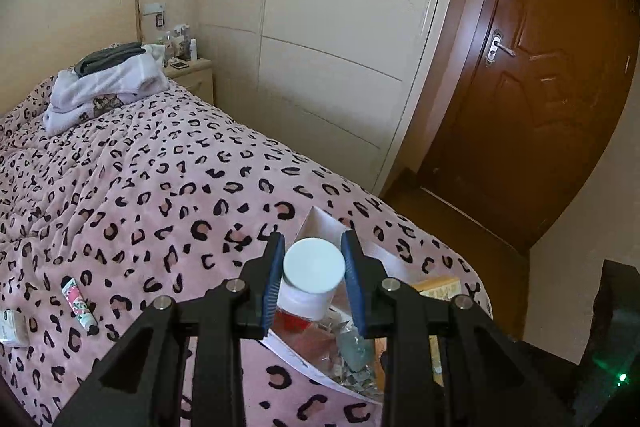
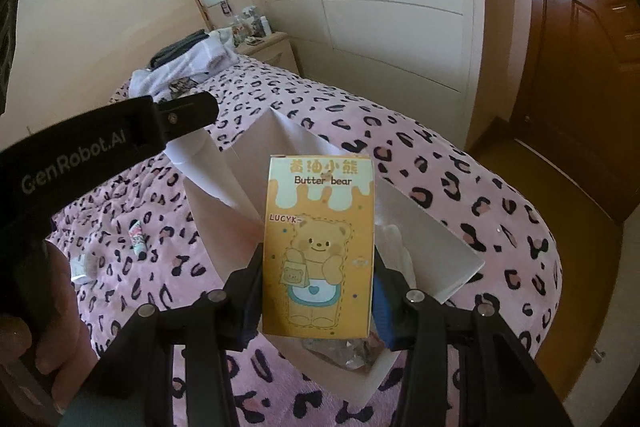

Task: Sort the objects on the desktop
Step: 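Lower the tube into the bag while the right tool releases the box inside, then move both open tools back over the bed toward the swab container and hand-cream tube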

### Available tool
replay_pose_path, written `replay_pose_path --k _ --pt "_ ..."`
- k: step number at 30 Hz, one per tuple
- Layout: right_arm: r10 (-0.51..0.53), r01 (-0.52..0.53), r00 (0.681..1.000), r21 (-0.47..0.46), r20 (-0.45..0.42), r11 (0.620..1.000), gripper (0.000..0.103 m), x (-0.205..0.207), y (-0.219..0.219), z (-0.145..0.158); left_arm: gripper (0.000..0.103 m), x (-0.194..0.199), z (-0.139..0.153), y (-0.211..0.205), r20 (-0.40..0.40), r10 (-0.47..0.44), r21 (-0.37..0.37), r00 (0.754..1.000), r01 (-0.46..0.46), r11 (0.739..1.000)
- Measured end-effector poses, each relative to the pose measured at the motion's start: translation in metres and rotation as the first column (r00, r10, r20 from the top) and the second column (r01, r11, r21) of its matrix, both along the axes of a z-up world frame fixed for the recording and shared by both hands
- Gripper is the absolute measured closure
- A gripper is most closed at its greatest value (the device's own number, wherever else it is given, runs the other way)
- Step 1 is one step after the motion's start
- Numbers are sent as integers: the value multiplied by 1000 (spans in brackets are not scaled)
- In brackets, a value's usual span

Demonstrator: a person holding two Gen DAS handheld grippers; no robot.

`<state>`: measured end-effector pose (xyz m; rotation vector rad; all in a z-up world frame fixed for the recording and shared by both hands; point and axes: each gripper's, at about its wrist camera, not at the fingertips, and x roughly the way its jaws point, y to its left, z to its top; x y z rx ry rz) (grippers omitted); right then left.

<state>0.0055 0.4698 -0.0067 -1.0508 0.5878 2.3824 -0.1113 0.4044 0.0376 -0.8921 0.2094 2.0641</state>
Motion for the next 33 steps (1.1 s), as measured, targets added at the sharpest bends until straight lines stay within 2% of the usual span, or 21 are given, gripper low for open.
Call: replay_pose_path --k 15,20,24,26,29,33 --pt "11 -12 998 18 62 1000 56 -14 11 -19 73 -14 -34 9 71 5 -45 997 -2 999" --pt "35 -36 997 13 74 999 55 -15 12 -19 73 -13 -29 4 70 17 -35 997 -15 999" --pt "47 -47 997 -4 67 999 54 -13 12 -15 62 -13 -24 0 67 27 -28 997 -25 999" --pt "61 -59 996 -27 61 998 52 -12 12 -10 61 -11 -17 -6 63 33 -19 997 -32 999" --pt "81 -79 996 -69 23 995 50 -9 13 0 55 -8 -4 -17 58 45 -1 997 -45 999" --pt "80 -84 996 -114 -42 990 50 0 15 20 53 -1 13 -42 50 74 13 996 -74 997"
